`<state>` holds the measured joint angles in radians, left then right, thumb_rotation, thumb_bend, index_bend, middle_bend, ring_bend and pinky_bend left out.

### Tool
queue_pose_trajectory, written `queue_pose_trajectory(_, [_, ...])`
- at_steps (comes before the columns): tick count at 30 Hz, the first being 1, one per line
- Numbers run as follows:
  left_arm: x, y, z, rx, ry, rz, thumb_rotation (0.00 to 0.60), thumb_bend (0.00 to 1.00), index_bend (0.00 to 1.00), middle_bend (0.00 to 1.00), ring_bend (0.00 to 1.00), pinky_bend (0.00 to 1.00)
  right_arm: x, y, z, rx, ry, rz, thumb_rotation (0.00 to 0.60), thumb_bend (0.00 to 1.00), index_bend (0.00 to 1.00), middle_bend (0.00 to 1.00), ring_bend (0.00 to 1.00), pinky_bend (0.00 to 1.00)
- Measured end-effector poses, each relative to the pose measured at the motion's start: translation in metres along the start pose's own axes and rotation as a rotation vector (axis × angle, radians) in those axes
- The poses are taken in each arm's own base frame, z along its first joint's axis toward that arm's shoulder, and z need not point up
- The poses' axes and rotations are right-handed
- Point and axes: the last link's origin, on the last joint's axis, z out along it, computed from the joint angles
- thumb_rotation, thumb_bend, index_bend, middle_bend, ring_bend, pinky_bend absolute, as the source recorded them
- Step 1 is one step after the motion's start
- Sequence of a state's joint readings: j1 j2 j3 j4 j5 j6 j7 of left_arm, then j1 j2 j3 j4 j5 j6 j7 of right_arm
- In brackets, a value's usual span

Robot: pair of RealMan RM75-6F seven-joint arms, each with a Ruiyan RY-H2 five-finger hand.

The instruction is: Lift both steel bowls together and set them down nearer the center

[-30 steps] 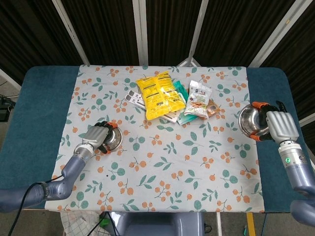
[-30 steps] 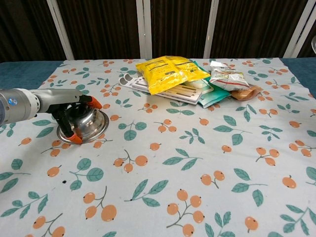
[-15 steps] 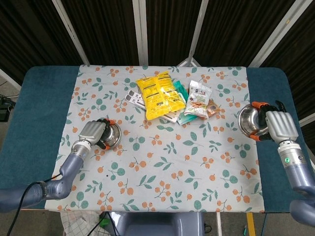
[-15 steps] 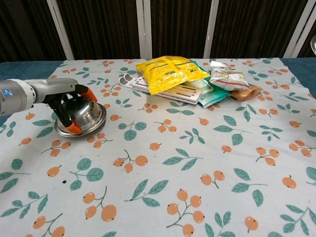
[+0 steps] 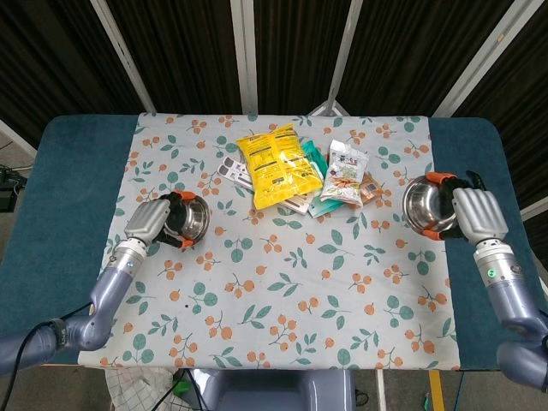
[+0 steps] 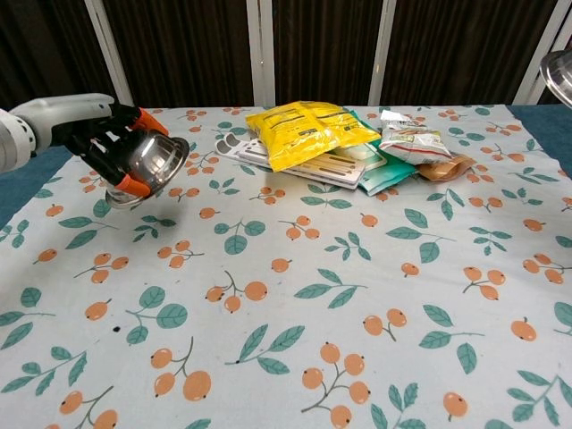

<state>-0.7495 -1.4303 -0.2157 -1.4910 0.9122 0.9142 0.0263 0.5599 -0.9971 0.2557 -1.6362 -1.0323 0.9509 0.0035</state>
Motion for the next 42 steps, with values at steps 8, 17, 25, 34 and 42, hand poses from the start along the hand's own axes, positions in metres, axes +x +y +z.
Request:
queue_pose_trajectory(8, [0.02, 0.011, -0.009, -0.117, 0.059, -0.435, 0.6, 0.02, 0.33, 0.24, 0.17, 0.33, 0.001, -0.024, 0.017, 0.082, -0.026, 0.245, 0.6, 0.0, 0.28, 0.26, 0.34, 0.04])
queue_pose_trajectory(17, [0.028, 0.029, -0.01, -0.378, 0.154, -0.764, 0.6, 0.03, 0.32, 0.21, 0.14, 0.33, -0.009, -0.055, 0.039, 0.171, -0.104, 0.617, 0.6, 0.0, 0.3, 0.26, 0.34, 0.04])
queue_pose_trajectory(25, [0.01, 0.056, 0.002, -0.507, 0.174, -0.768, 0.6, 0.02, 0.32, 0.21, 0.14, 0.33, -0.017, -0.083, 0.055, 0.239, -0.169, 0.819, 0.6, 0.0, 0.3, 0.26, 0.34, 0.04])
queue_pose_trajectory(34, [-0.011, 0.074, 0.005, -0.577, 0.204, -0.744, 0.6, 0.02, 0.32, 0.21, 0.14, 0.33, -0.018, -0.11, 0.052, 0.329, -0.225, 0.958, 0.6, 0.0, 0.3, 0.26, 0.34, 0.04])
queue_pose_trajectory(42, [-0.017, 0.081, 0.004, -0.643, 0.292, -0.703, 0.6, 0.02, 0.32, 0.21, 0.14, 0.33, -0.027, -0.129, 0.035, 0.392, -0.285, 0.956, 0.6, 0.0, 0.3, 0.26, 0.34, 0.04])
